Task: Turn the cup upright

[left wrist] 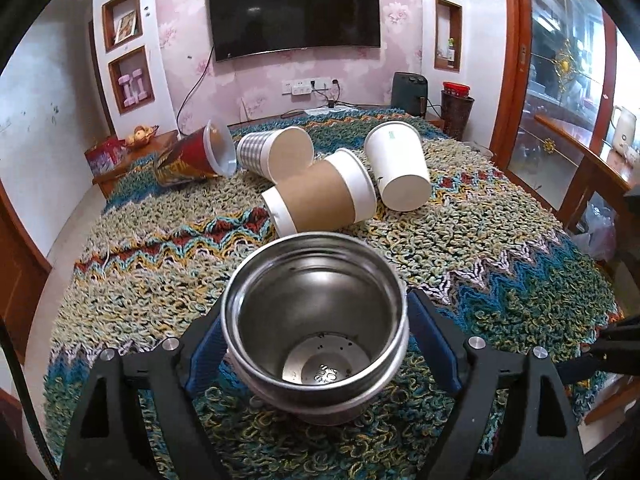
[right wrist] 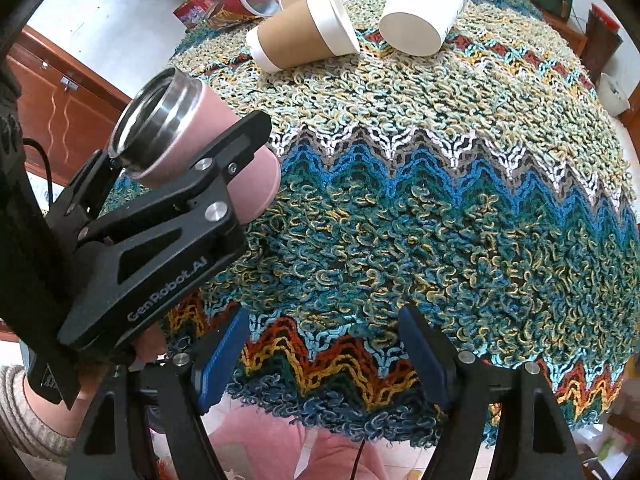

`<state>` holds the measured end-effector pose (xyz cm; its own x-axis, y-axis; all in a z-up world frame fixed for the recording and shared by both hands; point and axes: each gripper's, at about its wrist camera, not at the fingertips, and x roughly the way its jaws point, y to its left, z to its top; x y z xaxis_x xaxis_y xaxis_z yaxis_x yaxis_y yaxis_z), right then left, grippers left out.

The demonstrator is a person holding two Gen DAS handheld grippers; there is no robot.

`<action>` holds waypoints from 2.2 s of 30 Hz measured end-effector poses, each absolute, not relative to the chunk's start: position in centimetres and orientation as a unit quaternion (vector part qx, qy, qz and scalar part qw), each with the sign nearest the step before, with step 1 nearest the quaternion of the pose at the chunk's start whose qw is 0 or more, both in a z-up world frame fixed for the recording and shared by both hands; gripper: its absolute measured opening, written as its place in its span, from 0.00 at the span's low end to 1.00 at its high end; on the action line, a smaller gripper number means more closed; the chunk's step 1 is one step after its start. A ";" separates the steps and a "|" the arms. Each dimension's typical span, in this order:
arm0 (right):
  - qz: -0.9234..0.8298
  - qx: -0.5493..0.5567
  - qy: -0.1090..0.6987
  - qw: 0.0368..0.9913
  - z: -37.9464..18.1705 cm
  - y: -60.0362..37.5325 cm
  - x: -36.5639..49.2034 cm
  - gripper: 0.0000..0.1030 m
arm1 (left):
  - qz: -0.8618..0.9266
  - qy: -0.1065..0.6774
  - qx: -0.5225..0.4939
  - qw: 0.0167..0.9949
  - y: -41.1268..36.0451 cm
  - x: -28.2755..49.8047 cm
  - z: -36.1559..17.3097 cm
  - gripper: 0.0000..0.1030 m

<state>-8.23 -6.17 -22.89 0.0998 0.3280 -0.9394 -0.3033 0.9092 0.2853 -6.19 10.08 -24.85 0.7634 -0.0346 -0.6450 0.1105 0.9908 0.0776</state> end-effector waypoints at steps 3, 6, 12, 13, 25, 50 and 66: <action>0.214 0.006 0.633 0.744 -22.1 -6.3 -8.4 0.76 | -0.039 0.344 0.060 0.936 10.2 -6.6 -24.0 0.84; 0.221 -0.004 0.623 0.750 -21.0 -6.0 -8.5 0.76 | -0.037 0.342 0.065 0.937 10.5 -7.3 -22.9 0.84; 0.228 -0.015 0.610 0.759 -19.0 -5.6 -9.0 0.76 | -0.021 0.363 0.079 0.928 11.2 -8.4 -20.9 0.86; 0.229 -0.014 0.608 0.760 -18.6 -5.7 -9.0 0.76 | -0.018 0.367 0.079 0.927 11.3 -8.6 -20.4 0.87; 0.224 -0.018 0.573 0.788 -13.4 -5.7 -9.5 0.76 | 0.000 0.411 0.001 0.912 13.4 -10.1 -14.9 0.87; 0.130 -0.011 0.503 0.854 -2.2 -7.1 -8.0 0.76 | 0.058 0.478 -0.043 0.875 13.1 -10.2 -7.3 0.87; 0.099 -0.028 0.453 0.885 0.8 -7.2 -9.2 0.76 | 0.073 0.455 -0.040 0.887 12.8 -10.7 -5.2 0.87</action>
